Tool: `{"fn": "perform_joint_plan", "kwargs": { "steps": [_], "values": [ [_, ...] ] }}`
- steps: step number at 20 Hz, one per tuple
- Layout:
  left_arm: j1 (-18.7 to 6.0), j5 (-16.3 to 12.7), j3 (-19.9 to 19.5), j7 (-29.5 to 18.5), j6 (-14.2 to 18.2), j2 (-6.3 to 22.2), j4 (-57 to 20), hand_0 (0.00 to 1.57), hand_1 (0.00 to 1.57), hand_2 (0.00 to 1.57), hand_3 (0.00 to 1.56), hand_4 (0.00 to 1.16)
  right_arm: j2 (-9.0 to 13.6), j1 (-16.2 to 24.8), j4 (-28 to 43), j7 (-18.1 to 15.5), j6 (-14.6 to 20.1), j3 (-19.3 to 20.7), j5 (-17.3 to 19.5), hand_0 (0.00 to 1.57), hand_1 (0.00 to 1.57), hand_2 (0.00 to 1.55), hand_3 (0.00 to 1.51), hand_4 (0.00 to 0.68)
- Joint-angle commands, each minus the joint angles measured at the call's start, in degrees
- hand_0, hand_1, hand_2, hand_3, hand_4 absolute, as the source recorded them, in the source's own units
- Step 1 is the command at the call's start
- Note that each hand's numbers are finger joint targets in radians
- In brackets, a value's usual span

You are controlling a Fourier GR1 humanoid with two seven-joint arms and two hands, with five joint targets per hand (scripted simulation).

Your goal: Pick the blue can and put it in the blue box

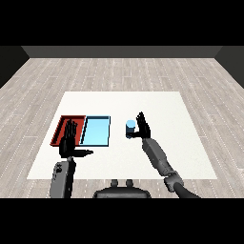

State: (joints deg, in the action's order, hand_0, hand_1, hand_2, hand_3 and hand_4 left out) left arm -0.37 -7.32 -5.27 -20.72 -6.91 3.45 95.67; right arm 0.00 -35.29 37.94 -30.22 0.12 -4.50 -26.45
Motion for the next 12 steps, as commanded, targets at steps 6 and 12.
{"fn": "perform_joint_plan", "kwargs": {
  "steps": [6,12],
  "values": [
    [-0.93,-2.28,-1.72,1.72,-0.96,1.22,0.47,0.00,0.00,0.00,0.00,0.00,0.00,-6.85,-8.68,-1.27,-0.29,-1.91,-4.52,0.00,0.00,0.00,0.00,0.000],
    [-0.30,-1.91,-0.03,1.36,-0.22,-0.70,0.89,0.00,0.00,0.00,0.00,0.00,0.00,-7.60,-11.19,-2.79,0.43,-8.80,-10.40,0.00,0.00,0.00,0.00,0.000]
  ]
}}
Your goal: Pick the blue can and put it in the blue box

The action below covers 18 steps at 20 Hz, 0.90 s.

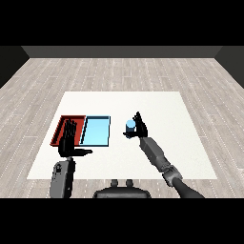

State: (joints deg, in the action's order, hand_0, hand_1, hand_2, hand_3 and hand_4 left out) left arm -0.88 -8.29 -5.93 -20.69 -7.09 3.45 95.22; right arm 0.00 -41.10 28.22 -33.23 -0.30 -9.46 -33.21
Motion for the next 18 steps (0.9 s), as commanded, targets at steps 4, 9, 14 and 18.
{"fn": "perform_joint_plan", "kwargs": {
  "steps": [4,9,14,18],
  "values": [
    [-1.39,0.54,-0.21,-0.09,0.46,0.17,-1.31,0.00,0.00,0.00,0.00,0.00,0.00,-6.05,-6.38,-1.28,1.40,-6.49,-8.47,0.00,0.00,0.00,0.00,0.000],
    [2.92,-0.91,-0.82,-0.91,-1.34,0.45,0.66,0.00,0.00,0.00,0.00,0.00,0.00,-7.20,-13.32,-3.14,-1.53,-4.63,-7.68,0.00,0.00,0.00,0.00,0.000],
    [-0.92,0.36,-0.06,1.68,0.69,0.27,0.74,0.00,0.00,0.00,0.00,0.00,0.00,-8.33,-11.81,-2.82,15.88,-3.42,-4.17,1.53,1.53,1.49,1.45,0.658],
    [-1.50,0.04,-0.46,1.54,0.15,0.77,-0.63,0.00,0.00,0.00,0.00,0.00,0.00,-9.57,-11.32,0.19,20.64,-8.41,-5.35,1.49,1.49,1.47,1.43,0.616]
  ]
}}
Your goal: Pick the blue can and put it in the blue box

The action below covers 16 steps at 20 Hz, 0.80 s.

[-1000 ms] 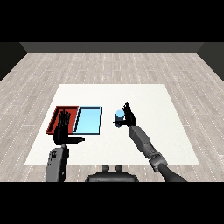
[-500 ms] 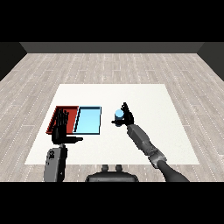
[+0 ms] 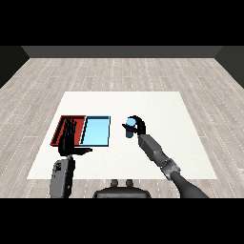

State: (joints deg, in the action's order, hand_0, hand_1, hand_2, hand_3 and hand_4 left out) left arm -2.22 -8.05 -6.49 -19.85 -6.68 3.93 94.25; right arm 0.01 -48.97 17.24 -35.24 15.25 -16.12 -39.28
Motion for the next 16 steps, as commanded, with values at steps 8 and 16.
{"fn": "perform_joint_plan", "kwargs": {
  "steps": [8,16],
  "values": [
    [1.08,2.74,2.71,1.34,0.83,-0.41,2.44,0.00,0.00,0.00,0.00,0.00,0.00,-0.32,6.84,2.19,7.99,-3.70,2.04,1.49,1.49,1.46,1.41,0.645],
    [1.94,5.13,9.22,3.99,1.36,-3.41,1.61,0.00,0.00,0.00,0.00,0.00,6.05,-3.91,14.42,8.92,11.07,-5.38,8.12,1.43,1.43,1.45,1.39,0.624]
  ]
}}
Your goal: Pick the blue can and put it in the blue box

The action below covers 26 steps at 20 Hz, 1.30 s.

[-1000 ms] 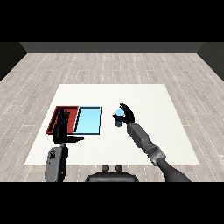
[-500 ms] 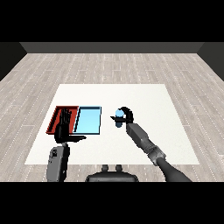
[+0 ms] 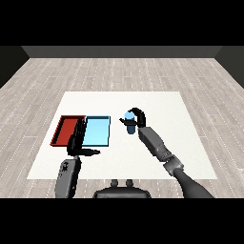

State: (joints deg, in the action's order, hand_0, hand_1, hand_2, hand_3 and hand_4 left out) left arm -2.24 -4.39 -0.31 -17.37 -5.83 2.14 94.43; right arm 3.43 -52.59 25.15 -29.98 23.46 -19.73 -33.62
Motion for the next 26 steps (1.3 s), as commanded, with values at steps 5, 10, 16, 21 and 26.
{"fn": "perform_joint_plan", "kwargs": {
  "steps": [5,10,16,21,26],
  "values": [
    [-5.37,1.20,2.47,4.14,-0.68,-0.23,-5.66,0.00,0.00,0.00,0.00,0.00,2.49,1.03,12.74,4.90,4.71,-2.76,6.32,1.44,1.44,1.44,1.41,0.620],
    [-4.38,1.00,9.30,3.60,2.33,-2.10,-7.44,0.00,0.00,0.00,0.00,0.00,8.30,13.33,32.45,12.24,7.26,-6.89,9.50,1.42,1.42,1.44,1.40,0.616],
    [-3.72,0.88,13.03,3.01,4.91,-2.13,-8.31,0.00,0.00,0.00,0.00,0.00,11.56,20.72,44.36,17.86,8.02,-6.29,15.61,1.43,1.43,1.45,1.40,0.616],
    [-7.94,-2.75,18.29,7.76,10.62,-2.14,-9.88,0.00,0.00,0.00,0.00,0.00,13.11,26.27,56.38,23.60,11.18,-10.59,20.31,1.44,1.44,1.45,1.40,0.611],
    [-10.25,-3.78,14.44,4.83,7.26,-2.14,-15.37,0.00,0.00,0.00,0.00,0.00,9.89,25.97,58.56,27.30,8.24,-6.91,25.58,1.46,1.46,1.46,1.40,0.610]
  ]
}}
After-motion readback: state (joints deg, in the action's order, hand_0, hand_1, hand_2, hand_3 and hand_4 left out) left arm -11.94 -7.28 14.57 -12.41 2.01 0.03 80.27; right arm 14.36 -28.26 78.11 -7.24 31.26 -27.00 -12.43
